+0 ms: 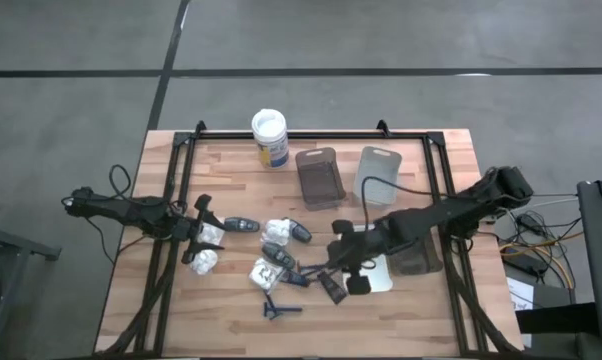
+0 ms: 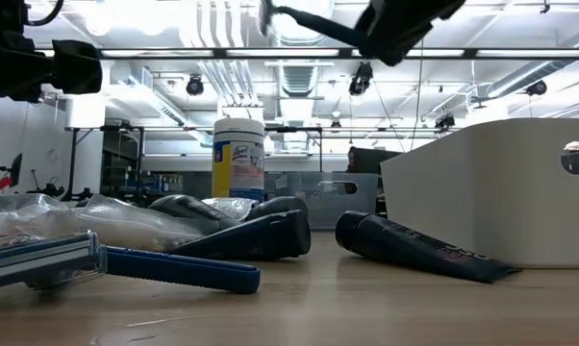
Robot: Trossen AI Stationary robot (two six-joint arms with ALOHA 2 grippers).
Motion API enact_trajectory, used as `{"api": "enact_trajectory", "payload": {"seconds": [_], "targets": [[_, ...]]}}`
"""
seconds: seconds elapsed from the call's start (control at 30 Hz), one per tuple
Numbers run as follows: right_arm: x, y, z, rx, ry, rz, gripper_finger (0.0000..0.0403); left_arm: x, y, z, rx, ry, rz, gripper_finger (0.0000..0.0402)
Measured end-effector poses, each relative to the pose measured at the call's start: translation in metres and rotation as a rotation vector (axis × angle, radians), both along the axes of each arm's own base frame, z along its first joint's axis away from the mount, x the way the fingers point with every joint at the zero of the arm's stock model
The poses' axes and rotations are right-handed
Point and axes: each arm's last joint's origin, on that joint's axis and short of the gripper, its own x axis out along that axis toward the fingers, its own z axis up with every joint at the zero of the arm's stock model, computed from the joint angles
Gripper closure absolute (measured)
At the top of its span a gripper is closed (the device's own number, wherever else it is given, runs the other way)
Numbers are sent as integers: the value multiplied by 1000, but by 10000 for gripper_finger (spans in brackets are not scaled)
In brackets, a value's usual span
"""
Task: Pick & Place Travel size toiletries
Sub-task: Put the blue razor into the top black bin
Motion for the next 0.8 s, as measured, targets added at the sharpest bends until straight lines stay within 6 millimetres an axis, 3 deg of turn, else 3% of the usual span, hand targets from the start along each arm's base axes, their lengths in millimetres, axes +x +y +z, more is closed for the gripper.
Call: {"api": "enact_trajectory", "payload": {"seconds": [0.33, 0.6, 0.8], "targets": [[-39, -59, -15, -17, -4, -149, 373, 0, 0, 0, 0, 0, 0, 158], [-73, -99, -14, -22, -47, -304, 373, 0, 0, 0, 0, 0, 0, 158], [-83, -123, -10, -12, -79, -414, 373, 0, 0, 0, 0, 0, 0, 158]]}}
